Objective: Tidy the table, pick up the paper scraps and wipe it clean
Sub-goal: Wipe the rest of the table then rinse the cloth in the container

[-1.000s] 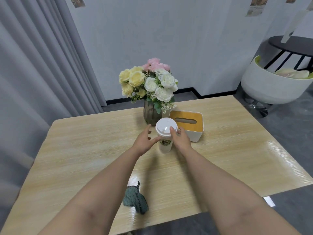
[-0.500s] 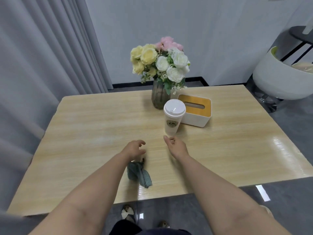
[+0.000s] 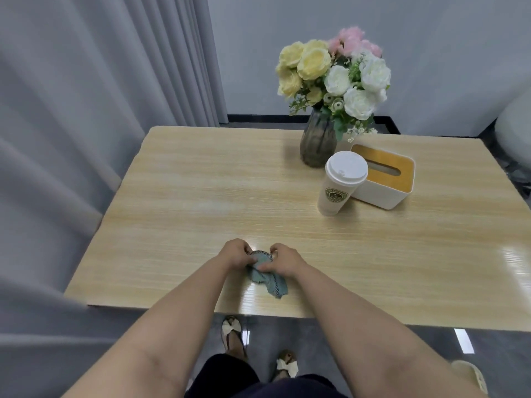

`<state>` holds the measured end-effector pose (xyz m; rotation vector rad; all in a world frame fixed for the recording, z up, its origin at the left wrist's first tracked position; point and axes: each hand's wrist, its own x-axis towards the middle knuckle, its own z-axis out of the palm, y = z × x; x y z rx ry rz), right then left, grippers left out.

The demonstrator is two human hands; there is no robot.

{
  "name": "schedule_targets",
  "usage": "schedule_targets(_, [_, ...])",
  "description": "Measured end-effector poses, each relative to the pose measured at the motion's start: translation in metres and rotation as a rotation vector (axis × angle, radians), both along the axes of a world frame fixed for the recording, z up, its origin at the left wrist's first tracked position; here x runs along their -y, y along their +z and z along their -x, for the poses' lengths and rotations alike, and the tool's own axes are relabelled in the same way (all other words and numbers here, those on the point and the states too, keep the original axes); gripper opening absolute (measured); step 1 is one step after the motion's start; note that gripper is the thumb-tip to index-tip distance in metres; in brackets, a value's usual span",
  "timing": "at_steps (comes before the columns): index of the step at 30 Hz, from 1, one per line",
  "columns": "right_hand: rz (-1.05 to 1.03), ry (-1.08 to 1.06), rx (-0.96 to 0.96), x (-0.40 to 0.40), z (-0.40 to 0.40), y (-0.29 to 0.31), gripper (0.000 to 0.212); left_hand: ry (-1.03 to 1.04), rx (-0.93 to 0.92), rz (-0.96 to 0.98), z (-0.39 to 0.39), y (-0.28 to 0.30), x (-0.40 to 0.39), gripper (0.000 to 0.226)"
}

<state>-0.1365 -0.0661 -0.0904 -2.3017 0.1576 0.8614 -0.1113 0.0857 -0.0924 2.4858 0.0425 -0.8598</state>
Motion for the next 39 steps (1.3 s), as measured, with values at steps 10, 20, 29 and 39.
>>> schedule_targets(10, [-0.244, -0.148, 0.277, -0.026, -0.038, 0.040, 0.025, 0.283, 0.018, 0.457, -0.016, 0.057, -0.040, 0.020])
schedule_targets(20, [-0.461, -0.417, 0.270, -0.069, -0.095, 0.065, 0.019, 0.427, 0.122, 0.549, -0.065, 0.069, -0.096, 0.014])
schedule_targets(29, [-0.536, -0.481, 0.288, -0.124, -0.163, 0.081, 0.024, 0.481, 0.149, 0.634, -0.136, 0.070, -0.141, 0.016])
schedule_targets(39, [-0.270, -0.460, 0.424, -0.150, -0.220, 0.047, 0.025, 0.325, -0.082, 0.641, -0.194, 0.045, -0.170, 0.035])
